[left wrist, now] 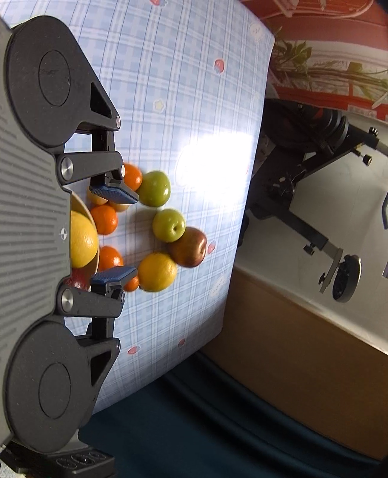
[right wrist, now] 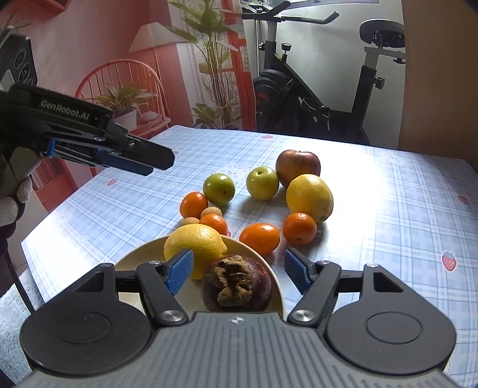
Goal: Organize fruits
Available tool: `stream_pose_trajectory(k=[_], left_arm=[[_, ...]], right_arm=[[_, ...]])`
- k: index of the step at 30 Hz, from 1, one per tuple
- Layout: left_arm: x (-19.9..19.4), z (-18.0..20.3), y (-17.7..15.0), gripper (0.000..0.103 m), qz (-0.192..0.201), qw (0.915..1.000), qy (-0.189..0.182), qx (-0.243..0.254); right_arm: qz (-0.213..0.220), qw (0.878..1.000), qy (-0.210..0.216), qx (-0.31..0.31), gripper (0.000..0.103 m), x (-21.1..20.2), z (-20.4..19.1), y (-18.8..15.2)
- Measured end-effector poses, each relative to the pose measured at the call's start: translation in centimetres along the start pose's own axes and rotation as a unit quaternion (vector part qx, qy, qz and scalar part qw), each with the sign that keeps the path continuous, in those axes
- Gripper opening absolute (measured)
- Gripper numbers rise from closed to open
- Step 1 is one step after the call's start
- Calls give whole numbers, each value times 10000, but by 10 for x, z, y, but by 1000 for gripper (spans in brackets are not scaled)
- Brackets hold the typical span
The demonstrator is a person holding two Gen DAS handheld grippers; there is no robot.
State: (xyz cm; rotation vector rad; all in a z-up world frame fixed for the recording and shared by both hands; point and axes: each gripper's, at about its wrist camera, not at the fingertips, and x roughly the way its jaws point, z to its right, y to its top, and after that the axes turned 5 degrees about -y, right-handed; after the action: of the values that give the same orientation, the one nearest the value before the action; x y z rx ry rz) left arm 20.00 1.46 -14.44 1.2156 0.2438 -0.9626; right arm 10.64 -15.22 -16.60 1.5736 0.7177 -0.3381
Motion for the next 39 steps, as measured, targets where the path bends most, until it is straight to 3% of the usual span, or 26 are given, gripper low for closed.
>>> stream_pose_trajectory(k=[6, 9, 14, 19, 26, 39], left_arm=[[-8, -13, -1, 46, 128, 9986, 500, 102], [-4, -21, -2, 33, -37, 9984, 557, 89], [13, -28, -7, 25, -358, 9981, 496, -19], [33, -29, -12, 25, -599, 9971, 422, -216], [56, -41, -12, 25, -840, 9914, 283, -964], [79, -38, -13, 26, -940, 9904, 388, -935]], right_arm=[[23, 10000, 43, 63, 63, 2, 8, 8], [-90, 9999, 89, -42, 53, 10, 9, 14], [-182, 9998, 87, -64, 29, 25, 13, 25], [-182, 9995, 33, 247, 29, 39, 18, 32], [-211, 9991, 101, 365, 29, 47, 20, 37], [-250, 9981, 167, 529, 29, 48, 26, 36]])
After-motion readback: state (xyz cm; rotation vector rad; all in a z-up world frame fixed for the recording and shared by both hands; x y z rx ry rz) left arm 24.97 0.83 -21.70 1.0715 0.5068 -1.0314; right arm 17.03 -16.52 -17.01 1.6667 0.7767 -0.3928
